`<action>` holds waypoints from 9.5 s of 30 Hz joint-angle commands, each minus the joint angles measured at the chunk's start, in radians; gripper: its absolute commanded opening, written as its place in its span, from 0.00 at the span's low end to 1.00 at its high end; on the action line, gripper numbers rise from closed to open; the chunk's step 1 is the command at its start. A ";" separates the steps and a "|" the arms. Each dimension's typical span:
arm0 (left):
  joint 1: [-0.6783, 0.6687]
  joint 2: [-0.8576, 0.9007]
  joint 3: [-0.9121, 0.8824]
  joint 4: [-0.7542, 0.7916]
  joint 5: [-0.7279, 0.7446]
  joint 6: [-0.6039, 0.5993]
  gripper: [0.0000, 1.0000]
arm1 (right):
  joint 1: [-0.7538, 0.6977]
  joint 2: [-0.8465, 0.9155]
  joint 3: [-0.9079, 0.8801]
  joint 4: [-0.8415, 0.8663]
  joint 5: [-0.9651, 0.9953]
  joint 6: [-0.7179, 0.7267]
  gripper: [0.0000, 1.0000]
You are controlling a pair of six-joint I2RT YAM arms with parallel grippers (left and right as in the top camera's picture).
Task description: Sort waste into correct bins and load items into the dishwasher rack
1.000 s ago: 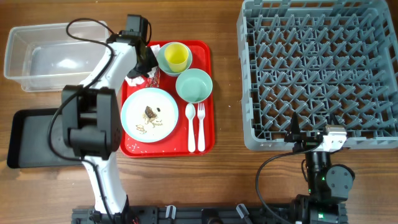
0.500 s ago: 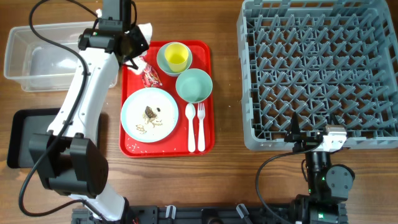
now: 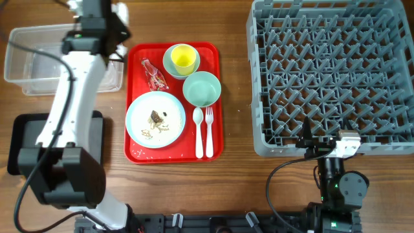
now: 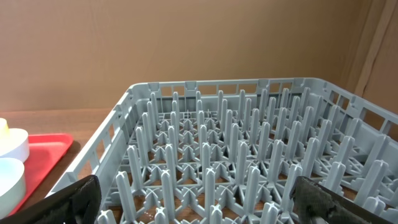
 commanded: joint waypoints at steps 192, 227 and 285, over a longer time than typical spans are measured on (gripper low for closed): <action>-0.477 -0.112 -0.293 -0.435 0.194 -0.114 0.44 | 0.002 -0.005 -0.002 0.005 0.013 -0.012 1.00; -0.524 0.025 -0.575 -0.019 0.061 -0.054 0.30 | 0.002 -0.005 -0.002 0.005 0.013 -0.012 0.99; -0.595 0.000 -0.300 -0.268 -0.156 -0.092 0.04 | 0.002 -0.005 -0.002 0.005 0.013 -0.012 1.00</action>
